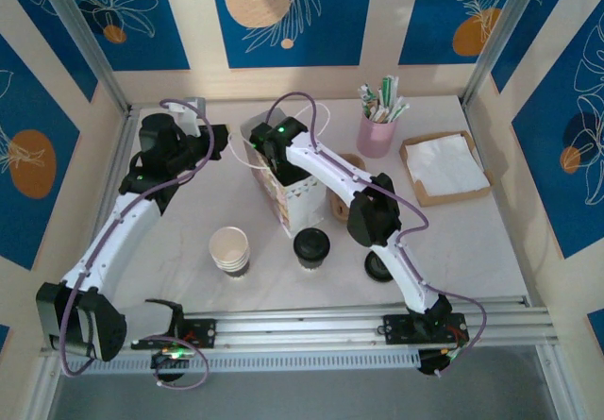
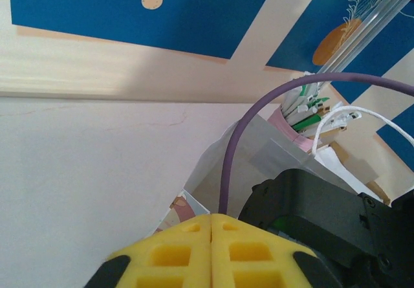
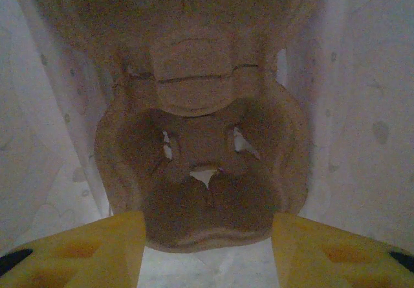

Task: Pack the takeout coffee

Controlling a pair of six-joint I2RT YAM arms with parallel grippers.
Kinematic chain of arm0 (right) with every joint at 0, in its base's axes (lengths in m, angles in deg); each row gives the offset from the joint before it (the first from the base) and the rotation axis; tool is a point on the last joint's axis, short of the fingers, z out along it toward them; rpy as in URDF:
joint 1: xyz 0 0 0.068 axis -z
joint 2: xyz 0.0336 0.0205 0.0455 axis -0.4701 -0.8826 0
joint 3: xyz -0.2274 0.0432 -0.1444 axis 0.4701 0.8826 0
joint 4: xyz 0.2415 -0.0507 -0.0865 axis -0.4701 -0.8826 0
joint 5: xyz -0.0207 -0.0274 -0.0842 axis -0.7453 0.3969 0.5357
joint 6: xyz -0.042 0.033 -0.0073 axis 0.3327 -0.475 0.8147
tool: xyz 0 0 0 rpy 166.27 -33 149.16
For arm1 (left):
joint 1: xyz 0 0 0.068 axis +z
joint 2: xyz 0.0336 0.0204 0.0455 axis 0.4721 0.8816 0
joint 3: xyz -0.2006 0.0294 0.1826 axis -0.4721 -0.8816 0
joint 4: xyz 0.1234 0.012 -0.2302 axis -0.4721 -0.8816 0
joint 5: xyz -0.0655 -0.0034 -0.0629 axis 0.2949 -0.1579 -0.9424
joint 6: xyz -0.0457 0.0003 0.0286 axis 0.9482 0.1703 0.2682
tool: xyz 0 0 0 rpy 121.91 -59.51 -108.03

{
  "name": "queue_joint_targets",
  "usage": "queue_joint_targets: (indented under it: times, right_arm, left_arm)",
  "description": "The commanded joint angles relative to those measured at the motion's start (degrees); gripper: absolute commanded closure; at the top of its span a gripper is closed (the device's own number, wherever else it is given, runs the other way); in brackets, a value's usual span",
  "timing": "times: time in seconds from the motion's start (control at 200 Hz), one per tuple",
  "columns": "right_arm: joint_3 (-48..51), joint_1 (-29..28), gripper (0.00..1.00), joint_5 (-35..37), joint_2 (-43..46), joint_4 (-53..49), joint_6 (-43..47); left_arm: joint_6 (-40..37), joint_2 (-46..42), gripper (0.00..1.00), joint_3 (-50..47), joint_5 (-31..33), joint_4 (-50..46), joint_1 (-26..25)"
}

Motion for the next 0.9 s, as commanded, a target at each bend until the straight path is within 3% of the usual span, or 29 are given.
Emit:
queue_joint_targets:
  times: [0.0,0.125,0.595,0.895]
  right_arm:
    - [0.5,0.2,0.45,-0.9,2.5,-0.9,-1.2]
    - [0.7,0.2,0.45,-1.1,3.0,-0.8,-1.1]
    - [1.0,0.2,0.37,-0.8,4.9,-0.6,-1.2]
    - [1.0,0.1,0.33,-0.7,6.9,-0.6,-1.3]
  left_arm:
    - [0.2,-1.2,0.85,-0.1,0.2,-0.5,0.6]
    - [0.1,-1.8,0.73,0.2,0.7,-1.5,0.6]
    - [0.2,-2.7,0.45,0.9,1.4,-3.3,0.6]
    - [0.2,-3.5,0.37,1.4,1.7,-4.3,0.6]
